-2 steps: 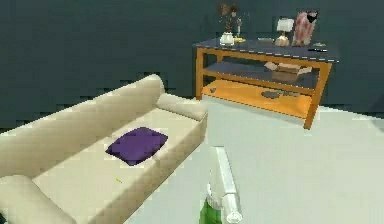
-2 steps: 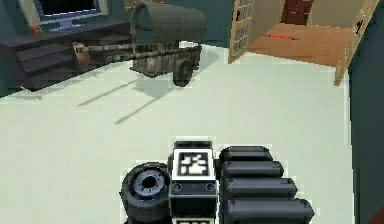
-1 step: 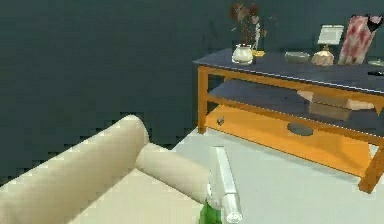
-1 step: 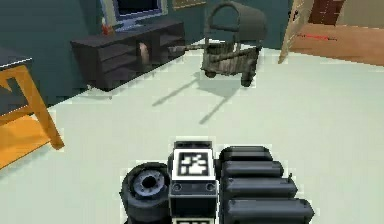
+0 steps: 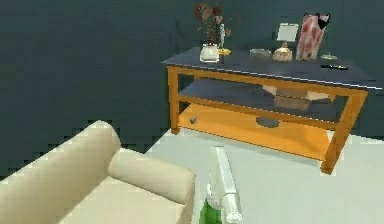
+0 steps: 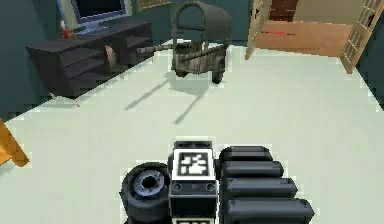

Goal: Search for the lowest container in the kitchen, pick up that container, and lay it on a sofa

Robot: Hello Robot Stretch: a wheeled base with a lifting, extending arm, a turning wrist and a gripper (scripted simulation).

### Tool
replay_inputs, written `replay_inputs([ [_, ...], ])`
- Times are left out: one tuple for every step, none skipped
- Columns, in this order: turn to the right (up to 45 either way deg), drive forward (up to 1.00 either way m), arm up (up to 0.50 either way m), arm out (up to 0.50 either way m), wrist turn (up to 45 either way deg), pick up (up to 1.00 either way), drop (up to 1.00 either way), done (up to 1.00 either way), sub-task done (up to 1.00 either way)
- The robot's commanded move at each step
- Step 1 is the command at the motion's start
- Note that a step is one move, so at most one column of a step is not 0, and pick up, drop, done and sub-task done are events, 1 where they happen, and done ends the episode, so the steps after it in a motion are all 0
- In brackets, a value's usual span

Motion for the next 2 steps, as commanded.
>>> replay_inputs([
  [0.0,0.05,0.00,0.00,0.0,0.00,0.00,0.00,0.00],
  [45.0,0.00,0.00,0.00,0.0,0.00,0.00,0.00,0.00],
])
